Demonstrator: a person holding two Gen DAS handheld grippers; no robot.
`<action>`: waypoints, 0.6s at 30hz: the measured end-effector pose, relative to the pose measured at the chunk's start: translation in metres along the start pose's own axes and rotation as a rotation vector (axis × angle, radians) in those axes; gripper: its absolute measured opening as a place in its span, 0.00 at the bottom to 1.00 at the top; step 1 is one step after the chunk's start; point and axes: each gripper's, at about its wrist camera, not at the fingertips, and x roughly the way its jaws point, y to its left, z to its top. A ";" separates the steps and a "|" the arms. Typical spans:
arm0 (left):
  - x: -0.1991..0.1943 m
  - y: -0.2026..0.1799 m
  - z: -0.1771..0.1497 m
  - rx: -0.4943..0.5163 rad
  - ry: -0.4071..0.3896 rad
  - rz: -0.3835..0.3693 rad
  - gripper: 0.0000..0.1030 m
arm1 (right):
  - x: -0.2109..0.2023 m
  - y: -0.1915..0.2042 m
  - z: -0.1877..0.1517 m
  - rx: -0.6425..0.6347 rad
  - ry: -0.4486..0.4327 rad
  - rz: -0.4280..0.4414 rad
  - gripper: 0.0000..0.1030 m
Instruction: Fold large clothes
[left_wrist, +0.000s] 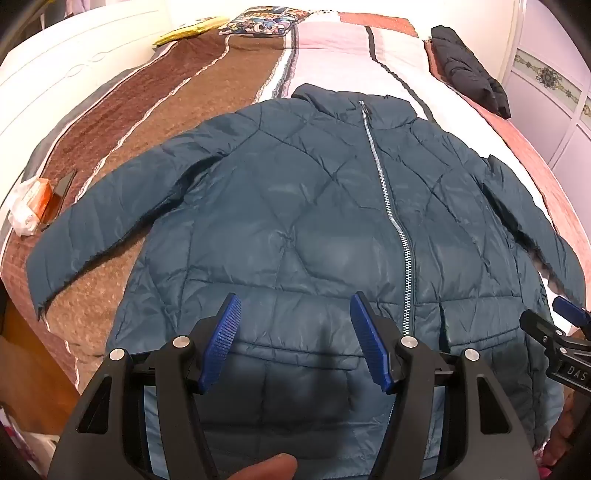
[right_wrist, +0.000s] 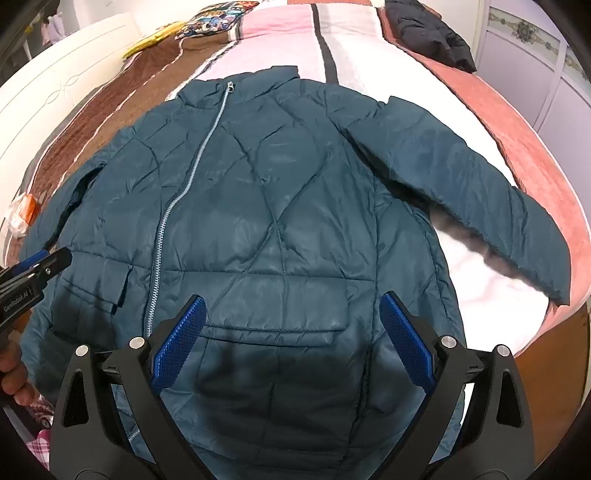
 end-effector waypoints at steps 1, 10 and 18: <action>0.000 0.000 0.000 -0.001 0.002 -0.002 0.60 | 0.000 0.000 0.000 0.002 0.002 0.002 0.91; 0.001 0.001 -0.002 -0.003 0.005 -0.002 0.60 | 0.001 -0.002 0.001 0.005 0.004 0.005 0.91; 0.002 -0.003 -0.005 -0.001 0.009 -0.002 0.60 | 0.001 -0.002 -0.002 0.013 0.005 0.007 0.91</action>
